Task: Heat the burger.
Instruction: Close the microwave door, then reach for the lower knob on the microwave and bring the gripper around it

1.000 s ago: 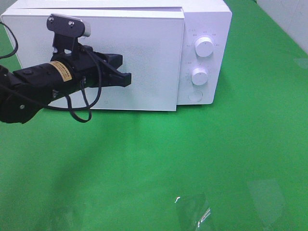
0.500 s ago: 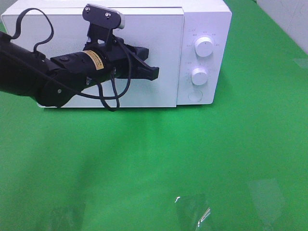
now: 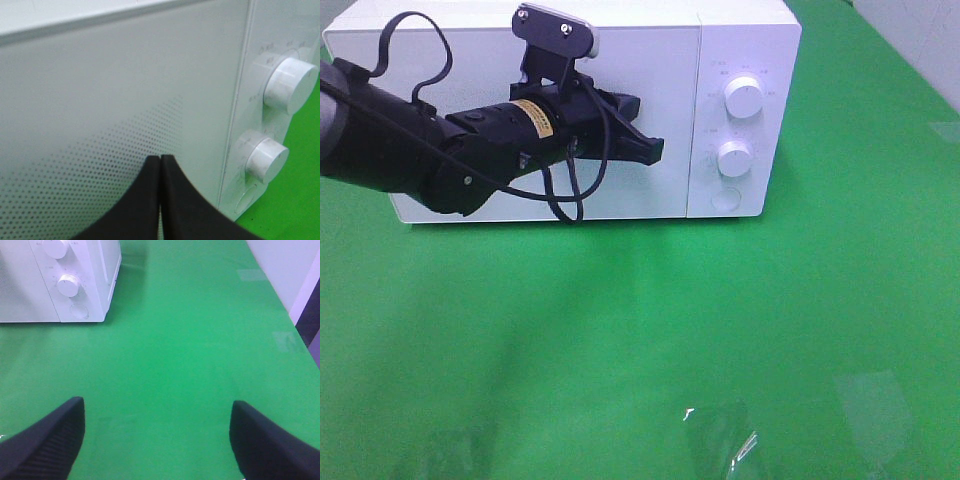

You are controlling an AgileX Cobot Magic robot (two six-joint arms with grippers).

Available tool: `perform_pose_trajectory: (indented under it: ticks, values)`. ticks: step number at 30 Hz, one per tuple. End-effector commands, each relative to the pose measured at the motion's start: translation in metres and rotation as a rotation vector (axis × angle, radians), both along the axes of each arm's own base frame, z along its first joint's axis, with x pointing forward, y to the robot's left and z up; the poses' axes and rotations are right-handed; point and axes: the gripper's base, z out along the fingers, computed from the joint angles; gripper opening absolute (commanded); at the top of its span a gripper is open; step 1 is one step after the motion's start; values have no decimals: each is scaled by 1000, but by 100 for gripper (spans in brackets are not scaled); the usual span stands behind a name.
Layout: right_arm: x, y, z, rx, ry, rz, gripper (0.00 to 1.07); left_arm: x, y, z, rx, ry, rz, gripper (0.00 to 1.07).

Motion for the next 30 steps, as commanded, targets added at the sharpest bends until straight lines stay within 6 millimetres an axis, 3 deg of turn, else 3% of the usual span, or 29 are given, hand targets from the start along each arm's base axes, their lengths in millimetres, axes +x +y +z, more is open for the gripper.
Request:
perform_pose_trajectory:
  ticks: [1, 11, 16, 18, 19, 20, 21, 22, 23, 24, 30]
  values:
    - [-4, 0, 1, -4, -36, -6, 75, 14, 11, 7, -85, 32, 115, 0]
    - [-4, 0, 1, -12, -36, -3, 75, -25, -25, 4, 41, 193, -7, 0]
    - [-4, 0, 1, -11, -36, -3, 75, -43, -32, 9, 94, 264, -45, 0]
    - [-4, 0, 1, -11, -36, -3, 75, -51, -33, 11, 134, 312, -60, 5]
    - [-4, 0, 1, -11, -36, -3, 75, -58, -34, 13, 170, 353, -75, 18]
    - [-4, 0, 1, -11, -36, -3, 75, -66, -34, 14, 214, 403, -88, 44]
    - [-4, 0, 1, -11, -36, -3, 75, -66, -34, 14, 214, 403, -88, 44]
    - [-4, 0, 1, -11, -36, -3, 75, -72, -34, 15, 242, 436, -99, 61]
    - [-4, 0, 1, -11, -36, -3, 75, -72, -34, 15, 242, 436, -99, 61]
    - [-4, 0, 1, -11, -36, -3, 75, -80, -33, 15, 289, 499, -106, 102]
    - [-4, 0, 1, -11, -36, -3, 75, -95, -23, 16, 389, 654, -105, 99]
